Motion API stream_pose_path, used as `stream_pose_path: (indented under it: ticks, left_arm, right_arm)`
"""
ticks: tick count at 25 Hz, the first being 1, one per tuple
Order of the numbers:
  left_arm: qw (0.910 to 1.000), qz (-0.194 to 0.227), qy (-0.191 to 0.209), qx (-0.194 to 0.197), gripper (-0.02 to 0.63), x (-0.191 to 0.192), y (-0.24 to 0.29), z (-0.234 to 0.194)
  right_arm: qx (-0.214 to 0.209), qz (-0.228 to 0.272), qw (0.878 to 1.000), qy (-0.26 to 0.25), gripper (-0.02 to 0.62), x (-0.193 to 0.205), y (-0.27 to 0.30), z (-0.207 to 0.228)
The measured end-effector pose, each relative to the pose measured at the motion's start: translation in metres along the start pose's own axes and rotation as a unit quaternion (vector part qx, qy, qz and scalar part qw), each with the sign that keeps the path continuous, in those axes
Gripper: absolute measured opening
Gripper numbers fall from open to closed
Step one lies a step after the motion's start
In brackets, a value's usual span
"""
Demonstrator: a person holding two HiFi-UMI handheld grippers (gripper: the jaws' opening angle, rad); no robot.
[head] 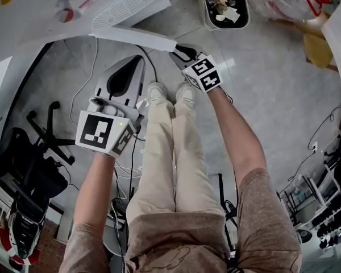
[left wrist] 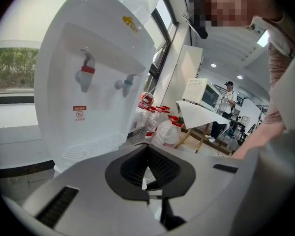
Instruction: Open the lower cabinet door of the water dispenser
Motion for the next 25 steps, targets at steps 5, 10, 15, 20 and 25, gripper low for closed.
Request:
stream_pose_path:
  ticks: [5,10,15,20,25]
  left_arm:
    - [0.9999,0.004,-0.003,-0.009,0.012,0.007,-0.009,-0.003]
    - [0.9997,0.008,-0.008,-0.020,0.012,0.013,-0.021,-0.006]
    - [0.9993,0.014,-0.016,-0.032,0.012,0.020,-0.033,-0.010]
    - [0.9983,0.026,-0.023,-0.048,0.012,0.024,-0.052,-0.020]
    - [0.9970,0.032,-0.027,-0.065,0.012,0.028,-0.068,-0.030]
  right_arm:
    - [-0.003,-0.001,1.000,0.006,0.106,0.010,0.000,-0.014]
    - [-0.016,-0.011,1.000,-0.002,0.101,0.018,0.001,-0.032]
    - [-0.033,-0.019,0.999,0.000,0.097,0.030,0.003,-0.052]
    - [-0.043,-0.028,0.999,-0.001,0.081,0.037,0.009,-0.073]
    - [-0.057,-0.044,0.997,-0.015,0.034,0.043,0.017,-0.087]
Point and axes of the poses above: the fingertips, and each gripper's own axes: y forward along the fingers, z to its right, x out of its underside, the point moved 10 cm from there along -y, backward along the fingers
